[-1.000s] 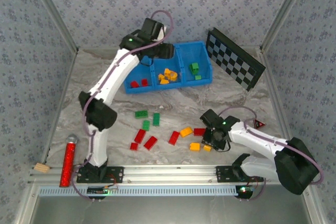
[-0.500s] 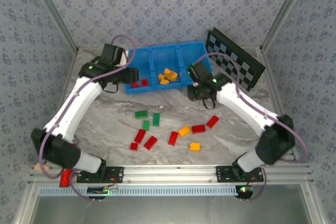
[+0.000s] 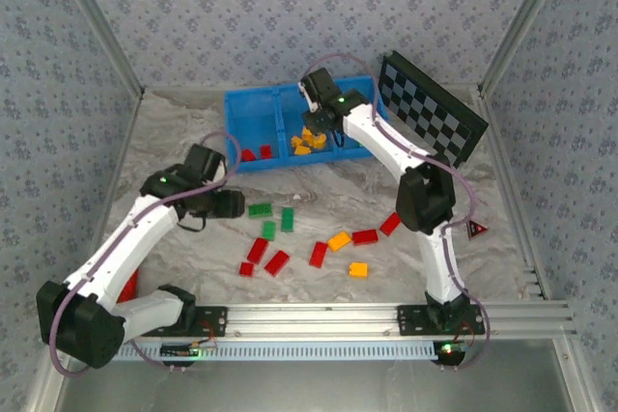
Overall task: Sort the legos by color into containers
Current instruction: Place the lego in the container.
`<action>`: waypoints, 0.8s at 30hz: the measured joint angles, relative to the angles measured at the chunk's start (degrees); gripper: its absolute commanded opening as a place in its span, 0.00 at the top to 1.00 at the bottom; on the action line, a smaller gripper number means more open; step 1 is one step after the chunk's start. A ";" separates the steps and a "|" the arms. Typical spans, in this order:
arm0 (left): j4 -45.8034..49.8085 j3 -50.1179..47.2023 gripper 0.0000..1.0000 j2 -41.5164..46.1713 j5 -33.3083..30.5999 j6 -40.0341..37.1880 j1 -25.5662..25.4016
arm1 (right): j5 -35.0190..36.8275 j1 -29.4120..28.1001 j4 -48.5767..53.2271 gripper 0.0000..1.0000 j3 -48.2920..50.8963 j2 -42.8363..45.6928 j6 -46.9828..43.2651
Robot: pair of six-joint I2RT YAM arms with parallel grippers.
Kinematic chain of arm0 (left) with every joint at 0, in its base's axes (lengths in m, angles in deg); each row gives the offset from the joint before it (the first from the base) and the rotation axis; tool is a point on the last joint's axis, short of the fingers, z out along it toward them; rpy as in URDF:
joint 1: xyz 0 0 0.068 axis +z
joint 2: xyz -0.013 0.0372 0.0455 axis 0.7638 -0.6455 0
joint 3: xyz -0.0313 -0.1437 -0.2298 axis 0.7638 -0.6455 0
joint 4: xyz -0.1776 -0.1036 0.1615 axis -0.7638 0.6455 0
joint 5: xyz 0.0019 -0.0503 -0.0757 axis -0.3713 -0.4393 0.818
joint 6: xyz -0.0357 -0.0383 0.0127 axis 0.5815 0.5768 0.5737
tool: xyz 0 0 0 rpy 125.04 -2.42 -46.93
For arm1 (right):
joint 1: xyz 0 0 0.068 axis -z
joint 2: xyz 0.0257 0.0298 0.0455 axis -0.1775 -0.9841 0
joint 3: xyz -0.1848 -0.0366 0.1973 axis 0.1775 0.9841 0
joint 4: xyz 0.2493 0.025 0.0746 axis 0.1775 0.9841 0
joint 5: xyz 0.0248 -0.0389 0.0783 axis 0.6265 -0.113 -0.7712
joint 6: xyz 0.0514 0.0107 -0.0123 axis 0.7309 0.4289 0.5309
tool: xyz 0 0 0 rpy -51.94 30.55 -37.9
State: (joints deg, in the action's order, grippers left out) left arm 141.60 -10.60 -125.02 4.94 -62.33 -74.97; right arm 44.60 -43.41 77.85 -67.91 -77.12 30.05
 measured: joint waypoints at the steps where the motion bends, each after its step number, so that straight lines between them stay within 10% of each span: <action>1: -0.11 -1.57 0.34 0.02 0.00 0.81 -1.31 | -0.07 0.28 0.11 0.79 -1.20 -1.53 -0.39; 24: -8.79 -7.32 0.36 -18.73 -1.90 8.28 -19.26 | -5.70 1.95 3.98 0.57 -11.98 -11.45 -2.29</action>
State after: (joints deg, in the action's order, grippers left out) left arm 132.81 -17.92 -143.75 3.04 -54.05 -94.22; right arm 38.90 -41.47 81.83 -79.89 -88.58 27.76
